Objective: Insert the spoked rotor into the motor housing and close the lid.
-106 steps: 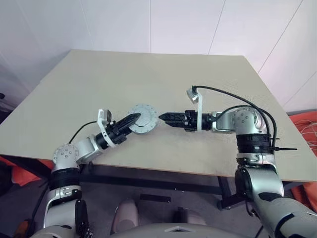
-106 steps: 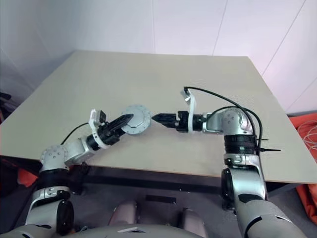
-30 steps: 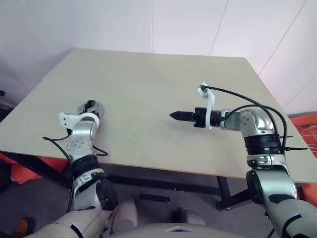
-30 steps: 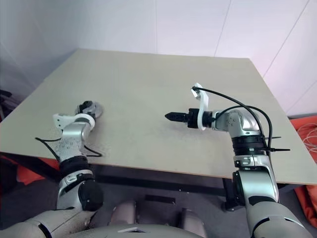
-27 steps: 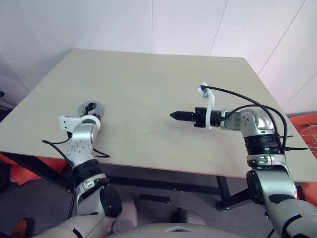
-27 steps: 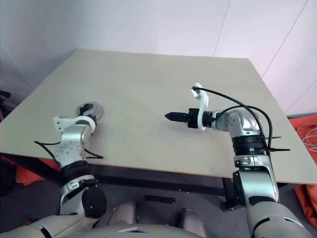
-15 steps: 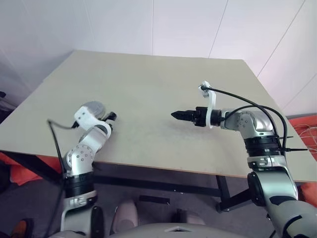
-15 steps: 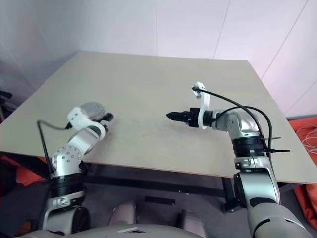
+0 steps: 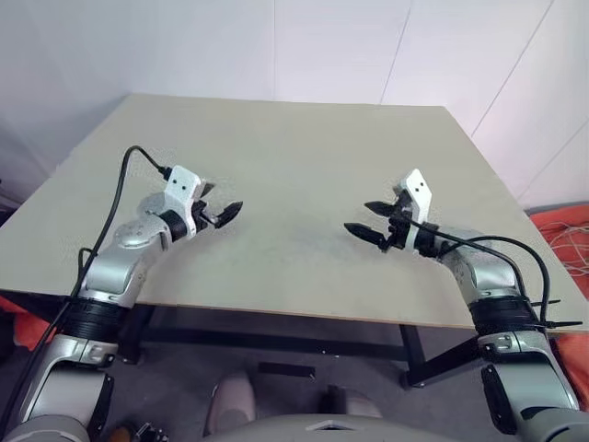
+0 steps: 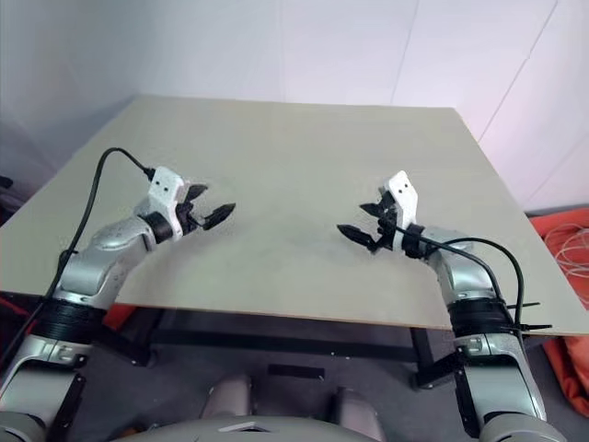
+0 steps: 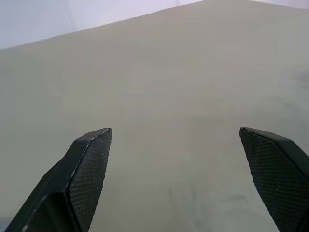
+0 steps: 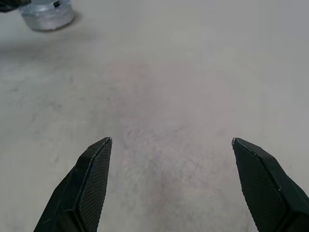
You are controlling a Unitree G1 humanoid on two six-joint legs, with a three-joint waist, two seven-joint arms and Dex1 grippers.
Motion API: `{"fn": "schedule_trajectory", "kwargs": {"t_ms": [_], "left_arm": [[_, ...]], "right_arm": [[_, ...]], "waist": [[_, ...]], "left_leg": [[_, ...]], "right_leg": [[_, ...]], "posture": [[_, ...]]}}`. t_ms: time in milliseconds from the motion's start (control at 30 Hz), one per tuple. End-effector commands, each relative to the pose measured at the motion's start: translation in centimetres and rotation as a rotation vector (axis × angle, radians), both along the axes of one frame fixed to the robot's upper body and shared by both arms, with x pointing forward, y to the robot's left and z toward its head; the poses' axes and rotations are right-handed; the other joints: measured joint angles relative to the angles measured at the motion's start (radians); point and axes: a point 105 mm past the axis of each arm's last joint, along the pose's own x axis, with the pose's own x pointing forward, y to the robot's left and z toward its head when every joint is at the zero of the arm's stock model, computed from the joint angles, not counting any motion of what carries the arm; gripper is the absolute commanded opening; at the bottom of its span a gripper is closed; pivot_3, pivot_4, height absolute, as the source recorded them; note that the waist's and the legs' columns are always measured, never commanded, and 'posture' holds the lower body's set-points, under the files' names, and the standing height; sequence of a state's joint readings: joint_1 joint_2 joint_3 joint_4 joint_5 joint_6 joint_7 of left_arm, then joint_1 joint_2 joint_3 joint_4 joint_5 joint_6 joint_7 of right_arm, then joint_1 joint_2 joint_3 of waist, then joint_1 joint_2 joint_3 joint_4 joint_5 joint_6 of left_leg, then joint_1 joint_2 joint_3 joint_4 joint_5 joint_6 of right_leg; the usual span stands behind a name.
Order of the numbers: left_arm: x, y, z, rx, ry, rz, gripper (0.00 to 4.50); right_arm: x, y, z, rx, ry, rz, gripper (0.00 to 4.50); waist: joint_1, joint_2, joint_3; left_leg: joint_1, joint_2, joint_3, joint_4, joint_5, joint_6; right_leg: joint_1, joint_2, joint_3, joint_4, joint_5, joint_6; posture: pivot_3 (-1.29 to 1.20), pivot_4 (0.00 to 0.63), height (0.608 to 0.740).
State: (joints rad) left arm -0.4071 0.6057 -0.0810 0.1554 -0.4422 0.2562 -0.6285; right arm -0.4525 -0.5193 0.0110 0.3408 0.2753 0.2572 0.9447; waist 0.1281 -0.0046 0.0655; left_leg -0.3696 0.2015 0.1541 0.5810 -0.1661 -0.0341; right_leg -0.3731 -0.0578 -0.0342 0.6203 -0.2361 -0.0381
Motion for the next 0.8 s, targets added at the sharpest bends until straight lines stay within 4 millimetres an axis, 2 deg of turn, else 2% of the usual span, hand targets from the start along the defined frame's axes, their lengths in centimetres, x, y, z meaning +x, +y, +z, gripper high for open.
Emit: {"fn": "schedule_trajectory", "kwargs": {"t_ms": [33,133,200,333,467,800], "left_arm": [[-0.4,1.8,0.9,-0.022,-0.074,-0.044,4.49],[-0.7,3.0,0.2,-0.044,-0.061,-0.056,4.49],[-1.3,3.2,-0.3,-0.064,-0.012,-0.091,4.49],[-2.1,3.4,-0.5,-0.068,-0.048,-0.105,4.49],[-1.6,3.5,-0.4,-0.053,-0.1,-0.044,4.49],[-1.3,2.8,0.2,-0.047,-0.138,-0.061,4.49]], "right_arm": [[0.0,-0.3,0.9,-0.011,-0.08,0.04,4.5],[0.0,-0.4,0.7,-0.009,-0.081,0.049,4.5],[0.0,-0.4,0.8,-0.002,-0.078,0.056,4.5],[0.3,0.0,1.1,0.004,-0.078,0.073,4.5],[0.5,0.3,1.1,-0.001,-0.073,0.084,4.5],[0.2,0.1,0.7,0.002,-0.075,0.065,4.5]], "waist": [[-0.005,0.0,0.0],[-0.007,0.0,0.0],[-0.006,0.0,0.0],[-0.005,0.0,0.0],[-0.003,0.0,0.0],[-0.003,0.0,0.0]], "left_leg": [[0.0,0.0,0.0,0.0,0.0,0.0],[0.002,0.001,0.001,0.0,-0.002,0.003],[0.002,0.001,0.002,0.0,-0.002,0.003],[0.002,0.001,0.003,0.0,-0.002,0.004],[0.002,0.001,0.005,0.0,-0.002,0.004],[0.002,0.002,0.012,0.0,-0.003,0.005]], "right_leg": [[0.0,0.0,0.0,0.0,0.0,0.0],[0.0,0.0,0.0,0.001,0.0,-0.001],[0.0,0.0,0.0,0.002,0.0,-0.001],[0.0,0.0,0.001,0.002,0.0,-0.001],[0.0,0.0,0.001,0.003,0.0,-0.002],[-0.001,0.0,0.002,0.003,-0.001,-0.003]], "posture": [[0.0,0.0,0.74],[0.0,0.0,0.74],[0.0,0.0,0.74],[0.0,0.0,0.74],[0.0,0.0,0.74],[0.0,0.0,0.74]]}}
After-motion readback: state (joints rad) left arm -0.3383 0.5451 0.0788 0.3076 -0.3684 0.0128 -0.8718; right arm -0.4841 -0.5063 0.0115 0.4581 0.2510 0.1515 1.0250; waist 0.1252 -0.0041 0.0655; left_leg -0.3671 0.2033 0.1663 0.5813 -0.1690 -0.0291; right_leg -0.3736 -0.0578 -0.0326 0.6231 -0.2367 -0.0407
